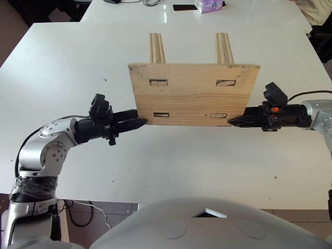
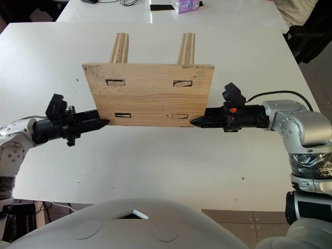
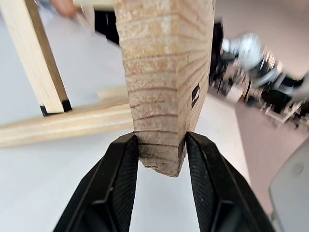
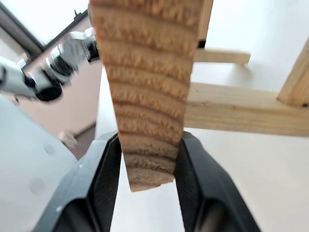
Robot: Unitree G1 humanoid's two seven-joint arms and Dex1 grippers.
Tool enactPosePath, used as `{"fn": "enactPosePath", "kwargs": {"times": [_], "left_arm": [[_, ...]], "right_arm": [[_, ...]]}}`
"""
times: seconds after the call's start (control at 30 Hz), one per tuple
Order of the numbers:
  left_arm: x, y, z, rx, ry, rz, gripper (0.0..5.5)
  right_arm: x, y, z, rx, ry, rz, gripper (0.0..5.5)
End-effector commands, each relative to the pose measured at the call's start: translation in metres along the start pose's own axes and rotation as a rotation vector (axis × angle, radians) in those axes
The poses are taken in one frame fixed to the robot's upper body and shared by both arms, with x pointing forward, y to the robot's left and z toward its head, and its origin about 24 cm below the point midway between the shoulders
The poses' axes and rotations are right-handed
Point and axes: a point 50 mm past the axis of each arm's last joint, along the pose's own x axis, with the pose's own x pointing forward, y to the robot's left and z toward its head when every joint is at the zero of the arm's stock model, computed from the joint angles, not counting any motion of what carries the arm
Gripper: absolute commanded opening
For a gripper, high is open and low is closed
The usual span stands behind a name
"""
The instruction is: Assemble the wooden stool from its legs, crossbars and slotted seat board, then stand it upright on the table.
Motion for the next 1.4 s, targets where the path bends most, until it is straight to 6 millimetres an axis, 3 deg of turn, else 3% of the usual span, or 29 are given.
{"fn": "enactPosePath", "kwargs": {"times": [0.03, 0.23, 0.4, 0.63, 0.87, 1.07, 1.17, 1.3, 1.4], "left_arm": [[0.075, -0.089, 0.053, -0.399, -0.597, -0.282, 1.44], [0.082, -0.096, 0.081, -0.491, -0.789, -0.242, 1.44], [0.087, -0.088, 0.09, -0.599, -0.885, -0.133, 1.35], [0.092, -0.075, 0.095, -0.727, -0.981, 0.021, 1.28], [0.097, -0.039, 0.087, -0.849, -1.058, 0.296, 1.28], [0.098, -0.021, 0.074, -0.884, -1.062, 0.436, 1.29], [0.096, -0.011, 0.058, -0.91, -1.05, 0.511, 1.29], [0.097, -0.001, 0.038, -0.932, -1.016, 0.593, 1.29], [0.098, 0.006, 0.035, -0.923, -1.018, 0.619, 1.3]], "right_arm": [[0.054, 0.074, 0.047, 0.225, -0.581, 0.453, 1.5], [0.078, 0.089, 0.072, 0.267, -0.945, 0.418, 1.5], [0.071, 0.088, 0.093, 0.441, -1.221, 0.308, 1.46], [0.058, 0.082, 0.112, 0.655, -1.384, 0.204, 1.31], [0.074, 0.041, 0.094, 0.961, -1.302, -0.068, 1.33], [0.082, 0.026, 0.084, 1.053, -1.274, -0.208, 1.33], [0.084, 0.019, 0.077, 1.075, -1.265, -0.271, 1.33], [0.088, -0.007, 0.058, 1.173, -1.246, -0.453, 1.33], [0.091, -0.016, 0.05, 1.193, -1.238, -0.523, 1.33]]}}
